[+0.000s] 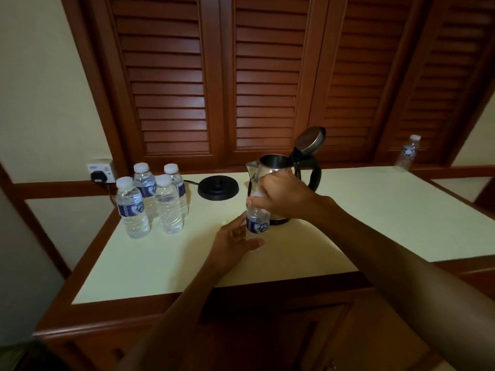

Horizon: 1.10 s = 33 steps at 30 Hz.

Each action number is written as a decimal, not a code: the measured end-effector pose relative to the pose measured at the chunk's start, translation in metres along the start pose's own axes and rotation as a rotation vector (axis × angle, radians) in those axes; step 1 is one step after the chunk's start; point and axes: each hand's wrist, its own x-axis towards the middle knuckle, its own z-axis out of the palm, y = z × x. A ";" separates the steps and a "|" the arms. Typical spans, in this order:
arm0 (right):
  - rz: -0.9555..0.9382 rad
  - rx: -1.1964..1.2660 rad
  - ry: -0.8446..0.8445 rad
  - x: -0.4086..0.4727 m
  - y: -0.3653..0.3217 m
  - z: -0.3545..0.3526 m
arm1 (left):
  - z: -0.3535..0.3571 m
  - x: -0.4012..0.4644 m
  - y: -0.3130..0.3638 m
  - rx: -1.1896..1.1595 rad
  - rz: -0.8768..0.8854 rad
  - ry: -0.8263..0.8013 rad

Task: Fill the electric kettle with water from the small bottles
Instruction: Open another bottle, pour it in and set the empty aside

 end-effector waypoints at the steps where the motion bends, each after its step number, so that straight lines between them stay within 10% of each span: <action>1: -0.037 -0.015 -0.011 0.001 0.002 0.001 | -0.001 0.000 -0.001 -0.020 0.003 -0.001; 33: -0.317 0.185 -0.103 0.001 0.013 -0.012 | 0.001 -0.004 -0.004 -0.096 0.036 -0.012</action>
